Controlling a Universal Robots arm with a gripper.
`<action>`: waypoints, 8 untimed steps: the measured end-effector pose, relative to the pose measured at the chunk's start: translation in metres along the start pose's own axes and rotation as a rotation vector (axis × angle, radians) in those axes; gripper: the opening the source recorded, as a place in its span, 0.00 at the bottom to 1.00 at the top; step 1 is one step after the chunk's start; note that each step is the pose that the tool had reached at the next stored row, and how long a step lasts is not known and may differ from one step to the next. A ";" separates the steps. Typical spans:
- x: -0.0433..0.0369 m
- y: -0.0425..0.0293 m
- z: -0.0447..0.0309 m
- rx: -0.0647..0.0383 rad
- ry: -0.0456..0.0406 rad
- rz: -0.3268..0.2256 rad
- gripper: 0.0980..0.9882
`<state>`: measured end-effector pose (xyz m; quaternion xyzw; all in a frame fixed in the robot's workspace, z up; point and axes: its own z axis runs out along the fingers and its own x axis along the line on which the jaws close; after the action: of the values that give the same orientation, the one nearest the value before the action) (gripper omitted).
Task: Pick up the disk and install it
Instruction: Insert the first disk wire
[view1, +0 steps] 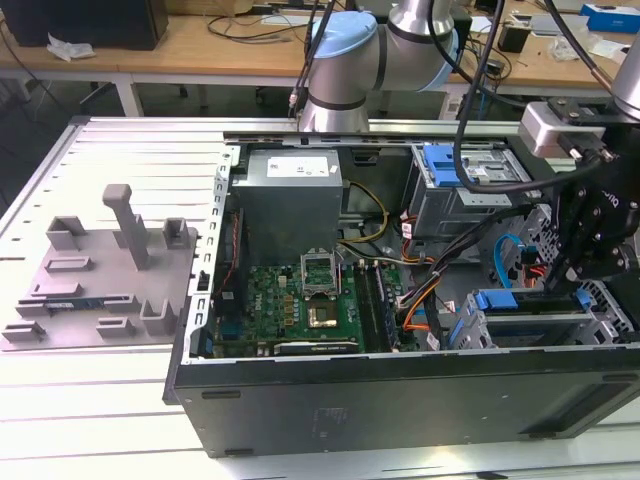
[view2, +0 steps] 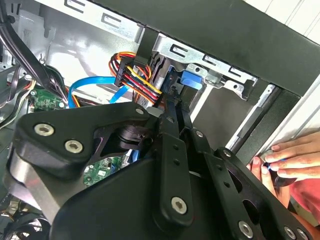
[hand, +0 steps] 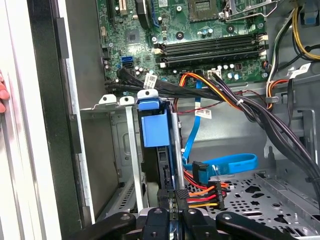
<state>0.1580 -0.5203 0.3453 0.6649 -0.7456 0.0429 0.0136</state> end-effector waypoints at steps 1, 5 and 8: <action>0.0000 0.0000 0.0000 0.000 -0.0003 0.000 0.08; 0.0001 0.0000 0.0000 0.000 -0.0010 0.000 0.08; 0.0000 0.0000 0.0000 0.000 -0.0012 0.000 0.08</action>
<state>0.1580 -0.5203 0.3454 0.6649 -0.7456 0.0424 0.0132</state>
